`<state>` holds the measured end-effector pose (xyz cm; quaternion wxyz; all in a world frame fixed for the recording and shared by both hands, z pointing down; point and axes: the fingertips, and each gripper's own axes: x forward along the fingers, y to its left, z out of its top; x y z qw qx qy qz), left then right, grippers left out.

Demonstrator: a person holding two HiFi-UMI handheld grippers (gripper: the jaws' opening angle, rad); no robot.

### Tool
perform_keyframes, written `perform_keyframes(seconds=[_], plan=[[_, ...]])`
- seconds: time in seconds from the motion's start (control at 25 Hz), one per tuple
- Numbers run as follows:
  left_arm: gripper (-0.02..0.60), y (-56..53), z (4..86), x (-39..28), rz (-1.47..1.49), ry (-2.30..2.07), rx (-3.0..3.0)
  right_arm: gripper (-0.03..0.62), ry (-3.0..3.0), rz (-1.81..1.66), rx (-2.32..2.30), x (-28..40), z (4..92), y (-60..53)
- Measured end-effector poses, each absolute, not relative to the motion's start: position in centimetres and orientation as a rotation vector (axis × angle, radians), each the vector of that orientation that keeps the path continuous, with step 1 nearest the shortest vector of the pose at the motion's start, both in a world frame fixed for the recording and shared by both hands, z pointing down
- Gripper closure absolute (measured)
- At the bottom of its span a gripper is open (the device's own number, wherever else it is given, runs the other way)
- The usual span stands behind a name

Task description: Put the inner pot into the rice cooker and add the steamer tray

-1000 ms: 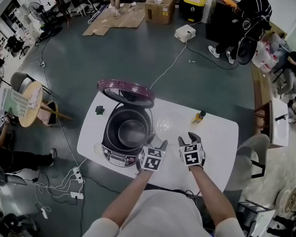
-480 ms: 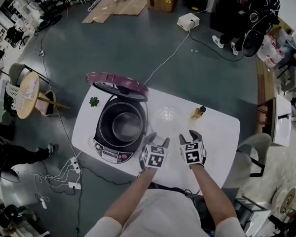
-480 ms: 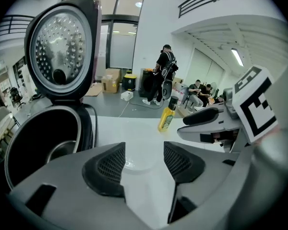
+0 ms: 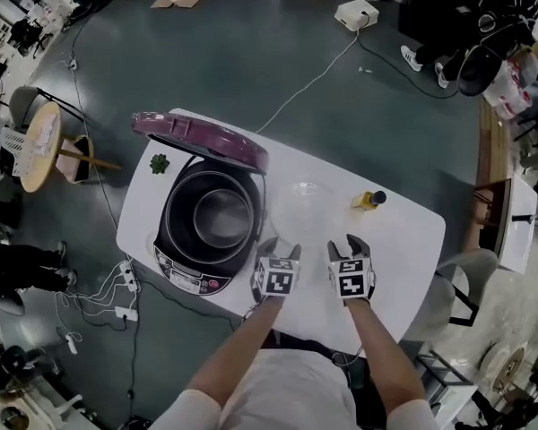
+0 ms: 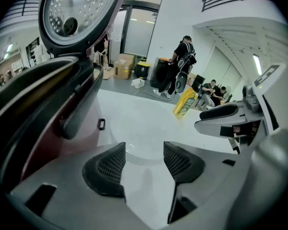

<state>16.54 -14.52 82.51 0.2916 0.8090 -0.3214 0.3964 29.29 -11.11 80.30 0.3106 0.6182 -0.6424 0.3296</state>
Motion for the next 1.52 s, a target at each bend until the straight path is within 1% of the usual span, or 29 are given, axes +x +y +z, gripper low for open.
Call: perform_keyframes(seconds=[0.52,0.64,0.8,1.08,1.52], plan=[[0.319,-16.5,88.4,16.3,0.986,-0.964,1.948,0.385,-1.621,1.002,1.695,31.9,87.3,-13.6],[0.327,-17.1,89.3,16.5,0.967,-0.978,1.922,0.385,-1.605,1.042,1.701,32.1,88.8,-14.1],[0.354,-17.5,90.3,16.7,0.952,-0.977,1.896,0.398,-1.579,1.080,1.708,32.0,90.1,-14.7],[0.378,-17.5,90.6,16.8,0.996,-0.967,1.923,0.468,-1.582,1.123,1.725,32.3,89.2,-14.9],[0.387,-15.2,87.5,16.8,0.983,-0.937,1.984,0.464,-1.563,1.113,1.789,32.2,86.2,-11.5]])
